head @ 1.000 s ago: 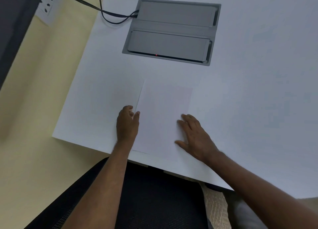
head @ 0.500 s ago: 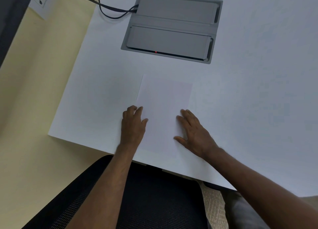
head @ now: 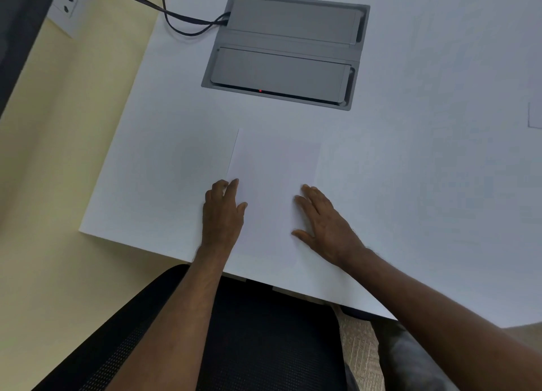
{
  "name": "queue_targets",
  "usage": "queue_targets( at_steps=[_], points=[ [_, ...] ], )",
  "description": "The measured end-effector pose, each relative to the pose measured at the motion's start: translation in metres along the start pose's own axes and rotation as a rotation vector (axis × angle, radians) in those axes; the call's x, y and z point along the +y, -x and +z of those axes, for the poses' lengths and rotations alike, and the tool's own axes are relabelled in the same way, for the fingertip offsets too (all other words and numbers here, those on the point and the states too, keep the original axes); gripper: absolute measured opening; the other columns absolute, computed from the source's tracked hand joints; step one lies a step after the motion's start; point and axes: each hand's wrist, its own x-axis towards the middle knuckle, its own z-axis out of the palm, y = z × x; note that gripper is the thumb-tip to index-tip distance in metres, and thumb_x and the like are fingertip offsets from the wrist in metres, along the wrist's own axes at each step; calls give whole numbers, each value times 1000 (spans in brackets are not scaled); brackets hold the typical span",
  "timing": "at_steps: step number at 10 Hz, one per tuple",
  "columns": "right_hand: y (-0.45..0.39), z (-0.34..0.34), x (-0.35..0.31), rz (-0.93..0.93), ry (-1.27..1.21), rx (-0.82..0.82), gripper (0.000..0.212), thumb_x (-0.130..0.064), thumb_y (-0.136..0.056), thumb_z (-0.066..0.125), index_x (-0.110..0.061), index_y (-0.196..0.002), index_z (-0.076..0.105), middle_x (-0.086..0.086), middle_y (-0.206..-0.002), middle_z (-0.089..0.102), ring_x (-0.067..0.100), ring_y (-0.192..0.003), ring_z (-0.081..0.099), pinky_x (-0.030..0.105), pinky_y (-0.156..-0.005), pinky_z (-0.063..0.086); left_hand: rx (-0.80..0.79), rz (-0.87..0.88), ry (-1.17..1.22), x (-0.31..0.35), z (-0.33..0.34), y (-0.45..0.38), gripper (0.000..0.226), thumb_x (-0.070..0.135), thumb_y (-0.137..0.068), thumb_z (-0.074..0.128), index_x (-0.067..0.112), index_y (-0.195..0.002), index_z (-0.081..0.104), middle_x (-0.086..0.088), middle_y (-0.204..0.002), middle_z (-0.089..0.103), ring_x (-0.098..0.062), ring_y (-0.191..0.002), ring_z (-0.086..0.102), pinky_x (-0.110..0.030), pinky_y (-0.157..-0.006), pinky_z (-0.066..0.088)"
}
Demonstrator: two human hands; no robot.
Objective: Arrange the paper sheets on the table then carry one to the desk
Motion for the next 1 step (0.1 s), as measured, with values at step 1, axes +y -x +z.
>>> queue_targets(
  at_steps=[1],
  points=[
    [8, -8, 4, -3, 32, 58, 73, -45, -101, 62, -9, -159, 38, 9, -173, 23, 26, -161, 21, 36, -126, 29, 40, 26, -11, 8, -1, 5, 57, 23, -100, 68, 8, -151, 49, -18, -149, 50, -36, -132, 50, -50, -105, 50]
  ],
)
